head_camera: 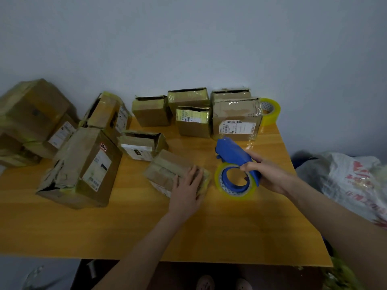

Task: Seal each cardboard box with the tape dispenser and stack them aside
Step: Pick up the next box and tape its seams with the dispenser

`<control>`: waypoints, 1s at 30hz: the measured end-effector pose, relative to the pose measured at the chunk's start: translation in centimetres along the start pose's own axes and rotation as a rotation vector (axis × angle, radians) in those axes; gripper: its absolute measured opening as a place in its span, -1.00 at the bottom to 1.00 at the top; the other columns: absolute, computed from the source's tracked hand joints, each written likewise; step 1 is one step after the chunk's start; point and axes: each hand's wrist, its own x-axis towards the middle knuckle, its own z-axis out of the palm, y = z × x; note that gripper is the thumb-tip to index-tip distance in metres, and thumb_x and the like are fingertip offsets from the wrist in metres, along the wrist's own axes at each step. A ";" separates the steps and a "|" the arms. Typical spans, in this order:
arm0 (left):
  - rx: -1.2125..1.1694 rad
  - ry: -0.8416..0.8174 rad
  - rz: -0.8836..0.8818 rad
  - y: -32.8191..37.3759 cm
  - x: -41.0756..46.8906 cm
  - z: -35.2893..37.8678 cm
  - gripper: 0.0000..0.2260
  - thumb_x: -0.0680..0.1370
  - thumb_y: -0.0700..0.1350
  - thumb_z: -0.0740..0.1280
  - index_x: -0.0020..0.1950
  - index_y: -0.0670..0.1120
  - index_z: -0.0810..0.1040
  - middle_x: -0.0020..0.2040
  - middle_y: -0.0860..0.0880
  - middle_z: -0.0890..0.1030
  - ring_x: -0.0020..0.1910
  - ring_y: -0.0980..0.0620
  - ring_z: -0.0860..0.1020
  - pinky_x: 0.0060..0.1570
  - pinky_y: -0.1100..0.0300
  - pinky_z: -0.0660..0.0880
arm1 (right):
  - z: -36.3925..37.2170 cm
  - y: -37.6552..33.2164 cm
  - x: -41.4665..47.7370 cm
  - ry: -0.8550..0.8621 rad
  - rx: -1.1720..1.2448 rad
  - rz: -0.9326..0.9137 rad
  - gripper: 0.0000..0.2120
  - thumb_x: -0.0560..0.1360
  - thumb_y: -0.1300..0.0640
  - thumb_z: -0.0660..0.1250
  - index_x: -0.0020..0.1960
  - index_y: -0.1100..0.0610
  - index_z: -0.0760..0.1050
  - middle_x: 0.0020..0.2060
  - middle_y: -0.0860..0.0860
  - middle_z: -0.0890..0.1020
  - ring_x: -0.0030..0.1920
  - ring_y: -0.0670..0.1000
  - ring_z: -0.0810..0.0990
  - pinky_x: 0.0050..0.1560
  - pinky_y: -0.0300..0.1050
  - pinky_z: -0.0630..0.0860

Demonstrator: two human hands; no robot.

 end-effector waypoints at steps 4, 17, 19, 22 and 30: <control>-0.046 -0.001 0.020 0.1 0.0 0.0 -0.41 0.61 0.00 0.16 0.58 0.00 -0.04 0.58 0.04 -0.08 0.55 0.06 -0.13 0.47 -0.07 -0.19 | 0.3 -0.2 -0.1 -0.098 0.086 -0.015 -0.40 0.33 0.25 0.37 0.36 -0.02 0.45 -0.03 0.04 0.59 -0.17 0.00 0.54 -0.13 -0.07 0.48; -1.199 0.126 -0.354 3.0 2.6 -11.1 -0.69 0.49 0.21 0.32 -0.09 -0.04 0.53 -0.19 0.03 0.58 -0.30 0.14 0.53 -0.36 0.35 0.49 | 1.5 -1.1 -1.5 -0.299 0.025 -0.080 -0.23 0.25 0.36 0.34 0.41 -0.07 0.39 0.17 0.14 0.54 0.10 0.15 0.53 0.22 0.09 0.43; -1.149 0.030 -0.395 3.3 2.9 -11.5 -0.62 0.47 0.24 0.32 -0.10 -0.09 0.51 -0.23 0.02 0.53 -0.29 0.10 0.49 -0.38 0.31 0.46 | 1.5 -1.1 -1.8 -0.296 -0.004 -0.088 -0.21 0.24 0.37 0.35 0.43 -0.06 0.37 0.18 0.13 0.53 0.12 0.13 0.54 0.23 0.06 0.44; -1.172 -0.045 -0.415 3.2 2.9 -11.4 -0.66 0.48 0.17 0.37 -0.14 -0.12 0.49 -0.29 0.01 0.47 -0.32 0.10 0.44 -0.40 0.30 0.41 | 1.7 -1.3 -2.0 -0.271 -0.016 -0.066 -0.18 0.22 0.38 0.36 0.43 -0.05 0.35 0.18 0.11 0.54 0.10 0.08 0.56 0.16 -0.04 0.48; -1.315 -0.148 -0.386 1.6 2.2 -10.9 -0.82 0.57 -0.03 0.34 -0.18 -0.09 0.56 -0.31 0.08 0.56 -0.36 0.16 0.46 -0.38 0.31 0.42 | 1.8 -1.3 -2.2 -0.226 -0.016 -0.049 -0.25 0.21 0.38 0.36 0.33 -0.12 0.45 0.12 0.08 0.57 0.08 0.08 0.57 0.16 -0.04 0.51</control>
